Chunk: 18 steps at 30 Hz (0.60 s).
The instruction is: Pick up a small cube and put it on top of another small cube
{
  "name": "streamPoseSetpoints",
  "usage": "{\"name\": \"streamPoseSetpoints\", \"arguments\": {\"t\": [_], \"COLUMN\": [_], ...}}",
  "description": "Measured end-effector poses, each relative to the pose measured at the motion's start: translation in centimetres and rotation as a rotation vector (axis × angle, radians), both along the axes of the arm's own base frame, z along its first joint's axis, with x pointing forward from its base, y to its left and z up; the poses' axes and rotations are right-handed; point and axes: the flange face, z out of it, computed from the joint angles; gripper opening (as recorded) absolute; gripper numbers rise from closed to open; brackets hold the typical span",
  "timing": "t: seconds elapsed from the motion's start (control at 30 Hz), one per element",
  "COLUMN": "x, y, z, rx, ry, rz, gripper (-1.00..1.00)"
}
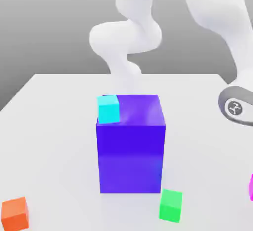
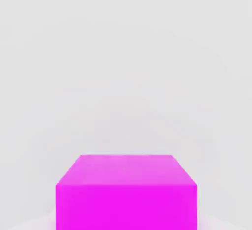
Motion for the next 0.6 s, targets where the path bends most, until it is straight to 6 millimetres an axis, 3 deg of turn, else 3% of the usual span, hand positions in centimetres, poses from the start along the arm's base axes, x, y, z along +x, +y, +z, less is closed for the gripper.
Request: {"name": "streamPoseSetpoints", "arguments": {"t": [0.17, 0.33, 0.4, 0.5, 0.53, 0.6], "x": [1.5, 1.3, 1.2, 1.1, 1.0, 1.0], "y": [-8.9, -17.7, -19.2, -19.5, -19.5, -19.5], "z": [2.4, 4.2, 2.9, -0.6, -1.4, -1.4], "rx": [-0.002, 0.0, 0.001, 0.001, 0.001, 0.001], "ry": [0.0, -0.002, -0.002, -0.003, -0.002, -0.002], "rz": [-0.428, -0.866, -0.946, -0.966, -0.967, -0.967], "gripper": [-1.0, -1.0, -1.0, -1.0, 1.0, 1.0]}}
